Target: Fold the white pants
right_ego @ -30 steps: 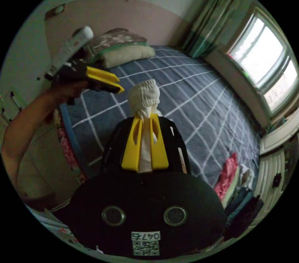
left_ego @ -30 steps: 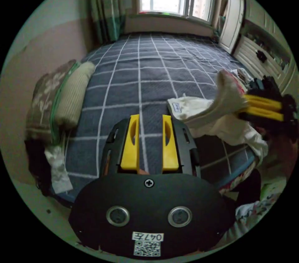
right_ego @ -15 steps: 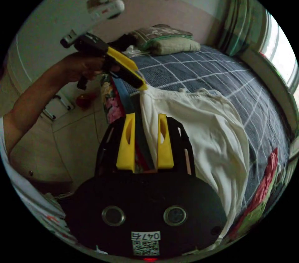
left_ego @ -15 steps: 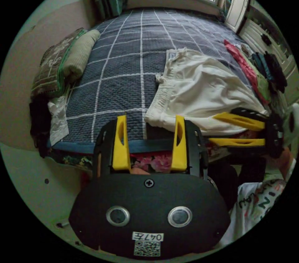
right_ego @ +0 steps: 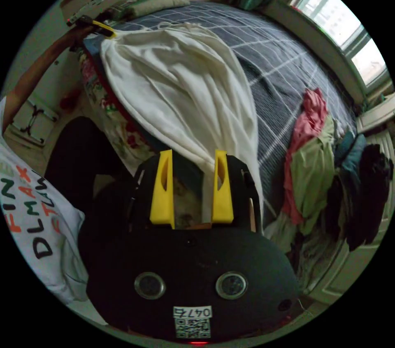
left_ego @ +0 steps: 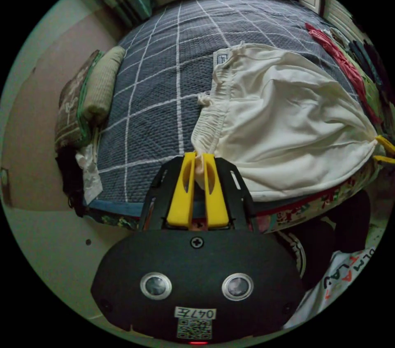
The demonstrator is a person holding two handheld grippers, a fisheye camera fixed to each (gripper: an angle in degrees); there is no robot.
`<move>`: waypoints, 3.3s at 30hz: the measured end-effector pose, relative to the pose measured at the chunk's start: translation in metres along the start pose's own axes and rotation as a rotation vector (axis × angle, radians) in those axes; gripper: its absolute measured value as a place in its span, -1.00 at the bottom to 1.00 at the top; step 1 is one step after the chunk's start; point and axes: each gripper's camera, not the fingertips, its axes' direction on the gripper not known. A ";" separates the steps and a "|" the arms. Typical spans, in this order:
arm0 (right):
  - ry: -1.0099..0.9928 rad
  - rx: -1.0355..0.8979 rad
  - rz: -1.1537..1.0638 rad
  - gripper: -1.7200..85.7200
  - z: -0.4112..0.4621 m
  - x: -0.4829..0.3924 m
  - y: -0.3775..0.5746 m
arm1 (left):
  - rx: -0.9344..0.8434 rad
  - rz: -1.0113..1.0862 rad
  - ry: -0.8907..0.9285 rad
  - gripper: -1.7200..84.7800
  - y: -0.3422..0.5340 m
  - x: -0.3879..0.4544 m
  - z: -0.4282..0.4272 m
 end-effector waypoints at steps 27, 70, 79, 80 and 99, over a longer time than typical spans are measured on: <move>-0.128 0.106 0.045 -0.87 -0.008 0.062 0.024 | 0.096 0.029 0.055 -0.69 -0.122 -0.030 -0.032; 0.024 -0.301 0.145 -0.82 0.068 0.051 0.137 | 0.145 0.075 -0.299 -0.97 -0.193 0.031 0.003; 0.249 -0.124 0.149 -0.96 0.007 0.014 0.127 | 0.127 0.024 -0.297 -0.97 -0.172 -0.002 -0.002; 0.305 -0.083 0.147 -0.97 -0.011 0.020 0.115 | 0.127 0.007 -0.296 -0.97 -0.169 -0.009 -0.004; 0.527 -0.084 0.384 -0.95 0.080 0.192 -0.148 | 0.084 -0.277 -0.101 -0.69 -0.126 -0.150 0.038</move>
